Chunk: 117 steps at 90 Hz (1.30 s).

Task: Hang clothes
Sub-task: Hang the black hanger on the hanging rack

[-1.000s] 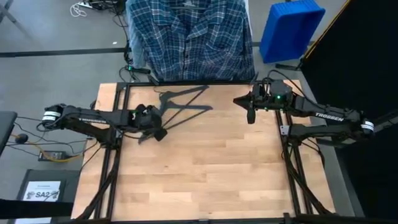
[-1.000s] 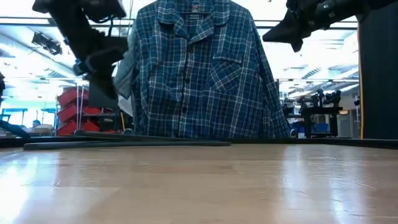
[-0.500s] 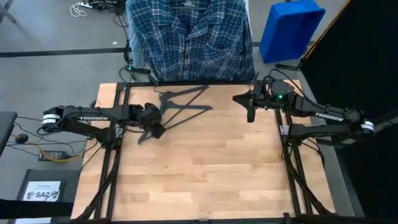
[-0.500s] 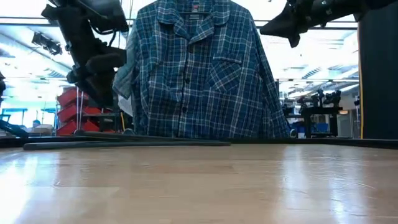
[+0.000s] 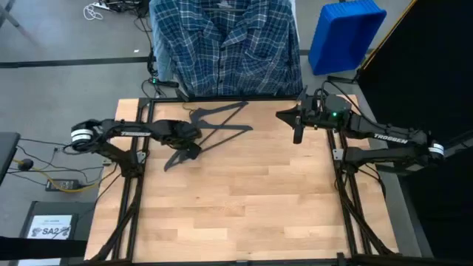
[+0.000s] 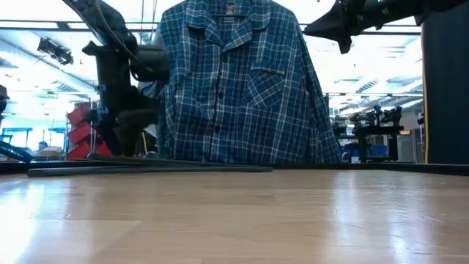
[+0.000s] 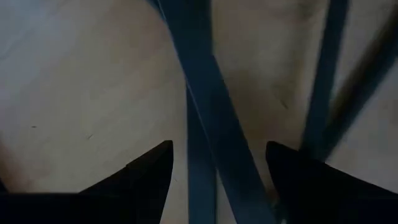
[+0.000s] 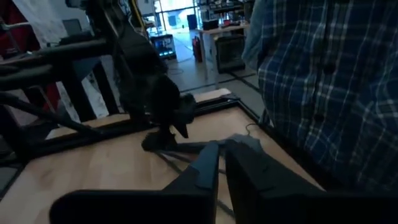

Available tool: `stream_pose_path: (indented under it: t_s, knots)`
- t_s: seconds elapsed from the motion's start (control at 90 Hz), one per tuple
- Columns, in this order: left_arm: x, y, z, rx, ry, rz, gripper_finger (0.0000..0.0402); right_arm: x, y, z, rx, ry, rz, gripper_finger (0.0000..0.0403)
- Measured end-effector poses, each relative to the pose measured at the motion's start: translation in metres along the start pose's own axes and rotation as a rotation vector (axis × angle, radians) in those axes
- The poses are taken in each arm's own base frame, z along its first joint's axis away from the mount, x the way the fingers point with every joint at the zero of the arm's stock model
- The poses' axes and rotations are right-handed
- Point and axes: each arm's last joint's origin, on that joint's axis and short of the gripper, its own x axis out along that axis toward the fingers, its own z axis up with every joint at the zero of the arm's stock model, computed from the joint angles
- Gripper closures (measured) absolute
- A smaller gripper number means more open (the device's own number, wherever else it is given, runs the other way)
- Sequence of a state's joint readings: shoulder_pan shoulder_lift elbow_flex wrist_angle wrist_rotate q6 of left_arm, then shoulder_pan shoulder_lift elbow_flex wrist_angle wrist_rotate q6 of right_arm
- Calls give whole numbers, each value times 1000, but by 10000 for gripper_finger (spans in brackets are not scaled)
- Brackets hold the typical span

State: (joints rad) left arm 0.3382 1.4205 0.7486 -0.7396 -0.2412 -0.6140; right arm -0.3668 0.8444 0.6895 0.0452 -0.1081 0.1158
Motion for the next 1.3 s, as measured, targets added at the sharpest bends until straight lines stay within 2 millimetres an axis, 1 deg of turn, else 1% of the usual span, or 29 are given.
stream_pose_path:
  t_s: [0.111,0.244,0.389,0.656,0.833,0.933,1.033,1.156,1.3]
  knots:
    - [11,-2,3,-6,21,17,163,0,0,0,0,2,5,401]
    - [16,-4,3,4,32,23,176,0,1,-1,0,7,19,395]
    - [15,-6,3,-10,22,17,219,0,0,-2,2,23,22,390]
    - [14,-7,2,-3,44,-12,332,0,0,-2,22,23,22,394]
    - [11,-8,3,6,59,-22,337,0,1,-2,24,24,25,402]
    - [2,-12,6,29,44,10,337,0,1,-2,24,25,38,401]
    - [-13,-18,12,59,-7,56,337,0,1,-2,24,26,44,396]
    - [-39,-30,22,104,-78,88,337,0,1,-2,24,26,43,390]
    - [-72,-47,24,203,-186,133,337,0,1,-2,24,26,44,387]
